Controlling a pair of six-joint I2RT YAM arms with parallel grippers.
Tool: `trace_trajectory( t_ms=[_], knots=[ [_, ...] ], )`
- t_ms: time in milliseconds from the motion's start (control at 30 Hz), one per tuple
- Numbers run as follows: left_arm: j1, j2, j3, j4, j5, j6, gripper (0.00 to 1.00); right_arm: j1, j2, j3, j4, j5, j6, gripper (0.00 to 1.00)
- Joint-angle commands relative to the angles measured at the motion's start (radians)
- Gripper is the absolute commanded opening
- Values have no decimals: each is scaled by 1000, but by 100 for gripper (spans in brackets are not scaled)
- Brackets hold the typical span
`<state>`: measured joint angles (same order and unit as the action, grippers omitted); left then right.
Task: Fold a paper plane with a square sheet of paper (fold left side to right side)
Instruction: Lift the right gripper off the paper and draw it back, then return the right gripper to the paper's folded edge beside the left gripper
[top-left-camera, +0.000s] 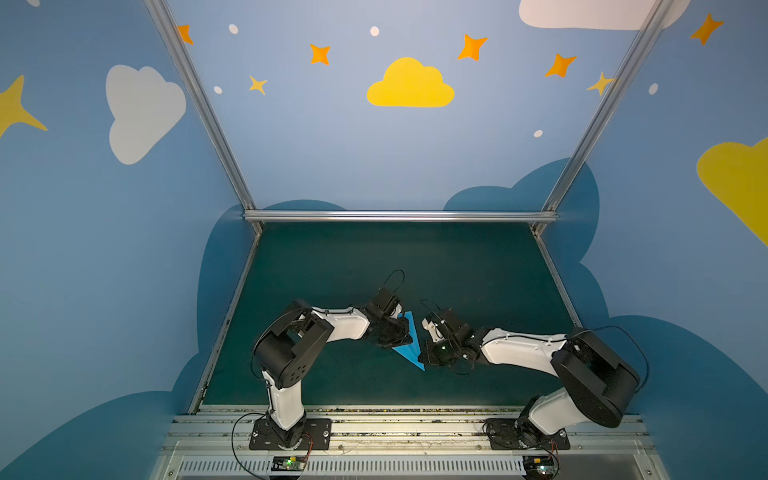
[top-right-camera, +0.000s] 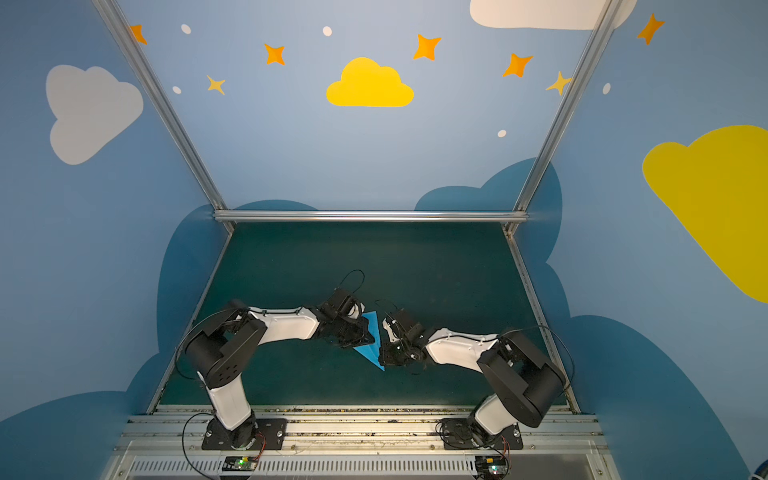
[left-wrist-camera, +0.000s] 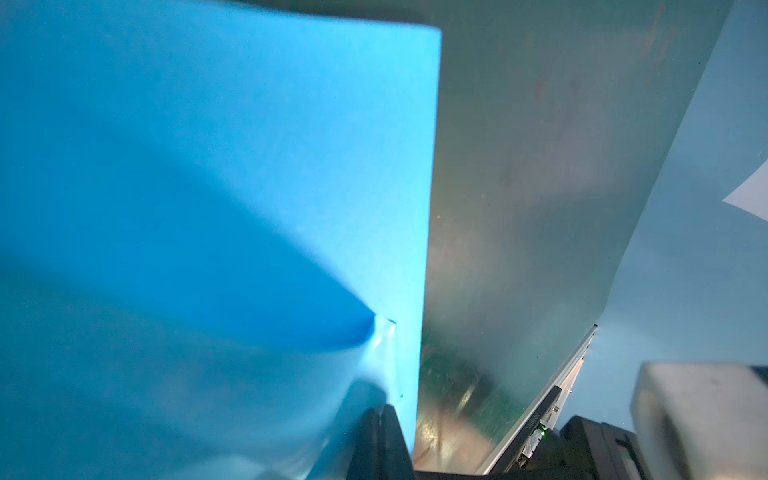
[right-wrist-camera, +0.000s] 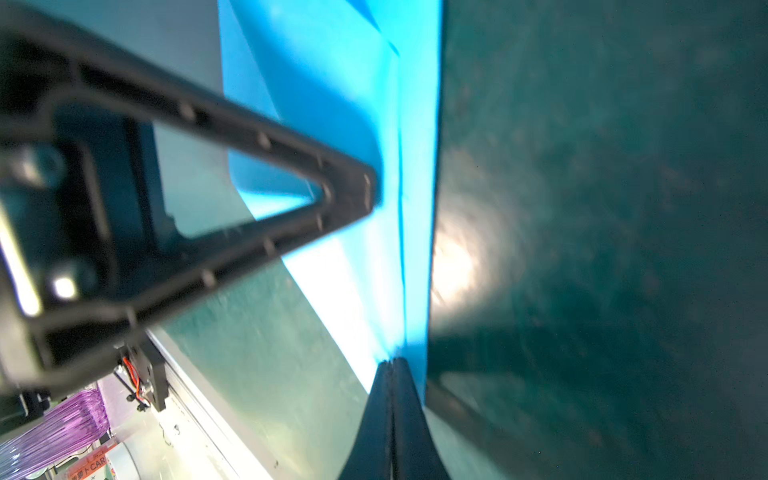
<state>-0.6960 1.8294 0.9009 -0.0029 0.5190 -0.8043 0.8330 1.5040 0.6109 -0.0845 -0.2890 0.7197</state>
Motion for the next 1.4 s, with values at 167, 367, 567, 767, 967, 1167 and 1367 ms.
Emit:
trace_trajectory(
  t_ms=[167, 367, 567, 767, 967, 1167, 1367],
  knots=[
    [-5, 29, -36, -43, -78, -26, 4, -1, -115, -86, -158, 37, 44, 0],
    [-5, 27, -56, -19, -82, -43, 4, 5, -172, -13, -198, 32, 61, 0],
    [-5, 25, -62, -16, -83, -43, 4, 24, -109, 88, -179, 39, 70, 0],
    [-4, 26, -63, -17, -83, -39, 4, 31, -17, 158, -157, 42, 68, 0],
    [-3, 26, -65, -16, -83, -39, 4, 36, 36, 165, -136, 36, 67, 0],
    [-3, 28, -65, -14, -83, -40, 4, 38, 84, 143, -113, 51, 69, 0],
    [-3, 24, -63, -13, -78, -41, 4, 30, 119, 104, -103, 77, 66, 0]
  ],
)
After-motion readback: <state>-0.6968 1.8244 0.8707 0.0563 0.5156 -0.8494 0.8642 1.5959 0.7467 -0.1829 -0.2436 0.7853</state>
